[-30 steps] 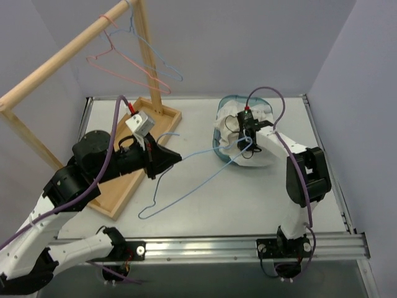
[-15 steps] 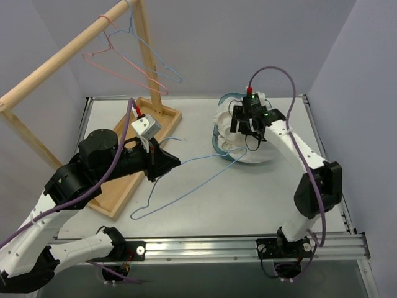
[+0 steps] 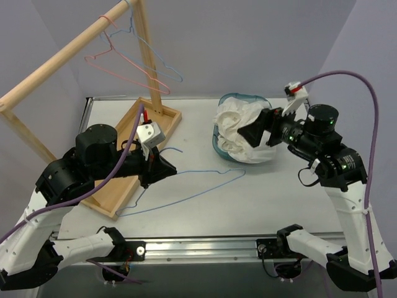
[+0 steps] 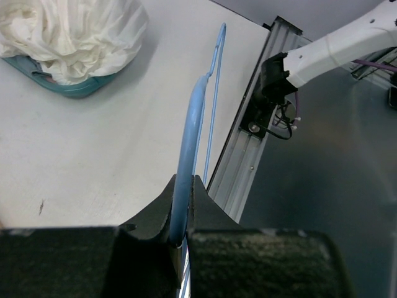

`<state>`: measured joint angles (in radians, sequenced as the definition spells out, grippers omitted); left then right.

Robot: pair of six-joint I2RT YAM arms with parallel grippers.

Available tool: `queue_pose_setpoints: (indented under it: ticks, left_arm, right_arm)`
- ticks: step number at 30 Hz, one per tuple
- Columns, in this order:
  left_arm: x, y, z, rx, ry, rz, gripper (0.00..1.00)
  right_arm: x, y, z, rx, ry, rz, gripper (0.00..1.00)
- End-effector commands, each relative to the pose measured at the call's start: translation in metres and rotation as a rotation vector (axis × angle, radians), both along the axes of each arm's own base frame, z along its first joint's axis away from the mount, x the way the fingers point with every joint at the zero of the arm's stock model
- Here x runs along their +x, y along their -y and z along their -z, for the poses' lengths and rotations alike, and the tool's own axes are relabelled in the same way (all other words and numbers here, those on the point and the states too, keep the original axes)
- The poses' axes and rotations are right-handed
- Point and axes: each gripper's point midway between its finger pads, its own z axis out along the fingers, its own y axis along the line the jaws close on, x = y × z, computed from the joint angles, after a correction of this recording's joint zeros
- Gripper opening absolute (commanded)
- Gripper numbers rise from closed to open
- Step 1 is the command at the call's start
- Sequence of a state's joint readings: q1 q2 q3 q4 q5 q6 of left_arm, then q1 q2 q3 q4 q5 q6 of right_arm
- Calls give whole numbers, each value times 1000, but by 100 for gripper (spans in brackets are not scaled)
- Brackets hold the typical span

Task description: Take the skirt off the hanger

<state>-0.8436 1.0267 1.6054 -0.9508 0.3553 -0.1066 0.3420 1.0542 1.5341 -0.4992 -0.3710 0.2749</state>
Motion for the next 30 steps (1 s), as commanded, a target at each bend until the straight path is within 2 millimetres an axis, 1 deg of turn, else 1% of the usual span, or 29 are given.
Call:
queue_pose_setpoints:
  ticks: [1, 2, 4, 6, 10, 11, 14, 15, 18, 22, 23, 25, 27, 30]
  left_arm:
    - [-24, 0, -21, -45, 33, 124, 2]
    - [-25, -1, -23, -52, 35, 128, 2]
    - [-31, 1, -26, -73, 34, 161, 2]
    - [-34, 3, -28, -82, 27, 178, 2]
    - [-38, 4, -33, -91, 20, 199, 2]
    - [-38, 4, -34, -95, 19, 196, 2]
    - [-40, 3, -40, -108, 20, 200, 2]
    - [-40, 3, -41, -111, 20, 199, 2]
    - [-41, 5, -44, -120, 14, 204, 2]
    - [-44, 7, -52, -148, 8, 221, 2]
    - [-45, 7, -55, -157, 9, 221, 2]
    - [-46, 6, -59, -168, 15, 223, 2]
    - [-47, 6, -64, -179, 17, 224, 2]
    - [-45, 7, -66, -179, 15, 214, 2]
  right_arm:
    - [-66, -42, 20, 85, -87, -396, 84]
    - [-75, -43, 26, 92, -101, -423, 84]
    - [-103, -43, 28, 92, -104, -522, 84]
    - [-113, -40, 32, 78, -118, -539, 83]
    - [-141, -37, 21, 116, -90, -581, 78]
    - [-148, -38, 17, 130, -87, -604, 75]
    - [-162, -37, 14, 152, -90, -633, 71]
    - [-170, -36, 13, 160, -87, -655, 70]
    - [-181, -37, 14, 181, -94, -694, 65]
    - [-184, -38, 23, 184, -117, -711, 63]
    - [-184, -39, 23, 187, -119, -715, 61]
    - [-184, -39, 24, 187, -122, -715, 60]
    - [-183, -41, 27, 180, -134, -724, 57]
    - [-183, -43, 24, 179, -132, -740, 51]
